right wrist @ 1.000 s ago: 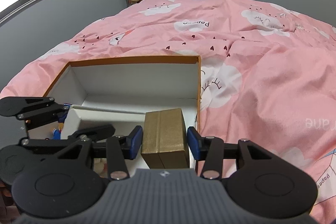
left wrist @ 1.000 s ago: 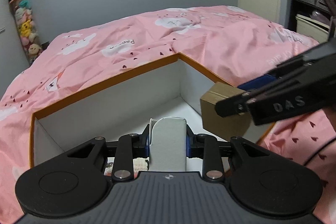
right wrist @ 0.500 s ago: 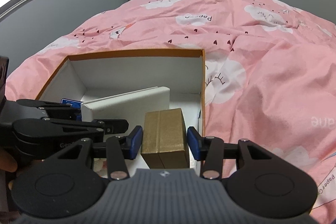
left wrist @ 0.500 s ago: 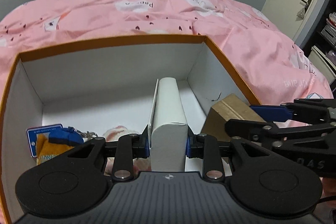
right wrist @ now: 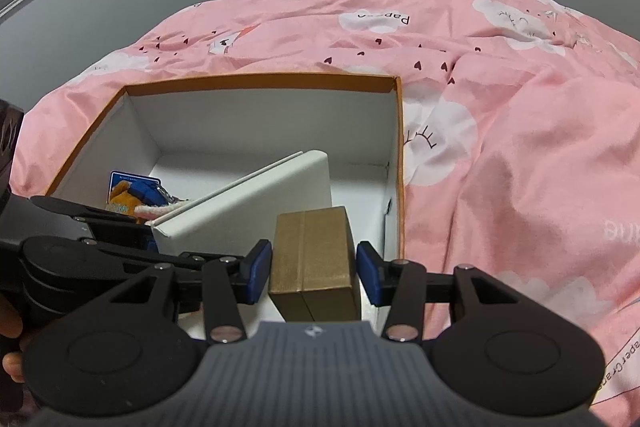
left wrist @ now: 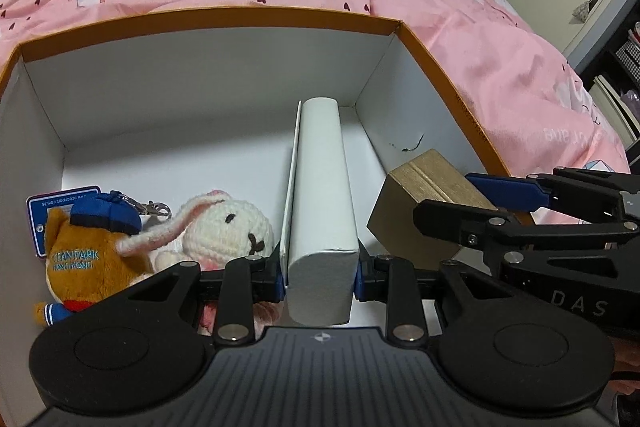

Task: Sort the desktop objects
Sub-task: 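Lower both boxes into the orange box and open both tools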

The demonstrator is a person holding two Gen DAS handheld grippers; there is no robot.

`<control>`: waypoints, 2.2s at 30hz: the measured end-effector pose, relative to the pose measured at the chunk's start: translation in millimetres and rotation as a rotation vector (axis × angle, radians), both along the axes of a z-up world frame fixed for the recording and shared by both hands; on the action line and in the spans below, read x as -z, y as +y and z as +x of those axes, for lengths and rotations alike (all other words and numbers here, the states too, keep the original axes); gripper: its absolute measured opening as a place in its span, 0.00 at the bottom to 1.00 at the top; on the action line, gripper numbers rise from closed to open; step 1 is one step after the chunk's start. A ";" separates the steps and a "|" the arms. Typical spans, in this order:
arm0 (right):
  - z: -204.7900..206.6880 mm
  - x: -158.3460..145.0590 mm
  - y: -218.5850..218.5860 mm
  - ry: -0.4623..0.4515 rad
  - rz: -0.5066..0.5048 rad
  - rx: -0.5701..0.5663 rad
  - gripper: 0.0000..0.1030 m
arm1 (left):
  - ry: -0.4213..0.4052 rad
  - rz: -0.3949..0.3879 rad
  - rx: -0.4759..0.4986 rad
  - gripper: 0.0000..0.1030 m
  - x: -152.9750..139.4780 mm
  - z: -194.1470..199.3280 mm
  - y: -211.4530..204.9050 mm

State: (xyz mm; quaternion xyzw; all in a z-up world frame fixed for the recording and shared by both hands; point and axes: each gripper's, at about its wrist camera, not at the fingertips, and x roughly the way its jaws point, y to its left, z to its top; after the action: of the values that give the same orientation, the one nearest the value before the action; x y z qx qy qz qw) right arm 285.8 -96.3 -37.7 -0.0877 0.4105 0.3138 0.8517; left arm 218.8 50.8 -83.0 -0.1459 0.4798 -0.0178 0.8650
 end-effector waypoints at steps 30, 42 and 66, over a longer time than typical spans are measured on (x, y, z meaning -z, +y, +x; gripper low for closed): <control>-3.0 8.6 24.1 0.032 -0.084 0.026 0.48 | -0.028 -0.128 -0.074 0.26 -14.6 -18.2 25.1; -10.9 6.8 22.9 -0.010 -0.131 0.029 0.49 | -0.051 -0.092 -0.090 0.26 -22.9 -32.6 23.4; -87.6 -26.6 -9.7 -0.104 0.091 0.044 0.73 | -0.232 0.146 -0.172 0.29 -82.0 -115.3 -13.6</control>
State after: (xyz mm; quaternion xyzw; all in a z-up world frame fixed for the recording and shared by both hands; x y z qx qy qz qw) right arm 198.3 -106.0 -11.1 -0.0560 0.3528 0.3083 0.8816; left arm 103.5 37.3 -1.0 -0.1200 0.3623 0.0746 0.9213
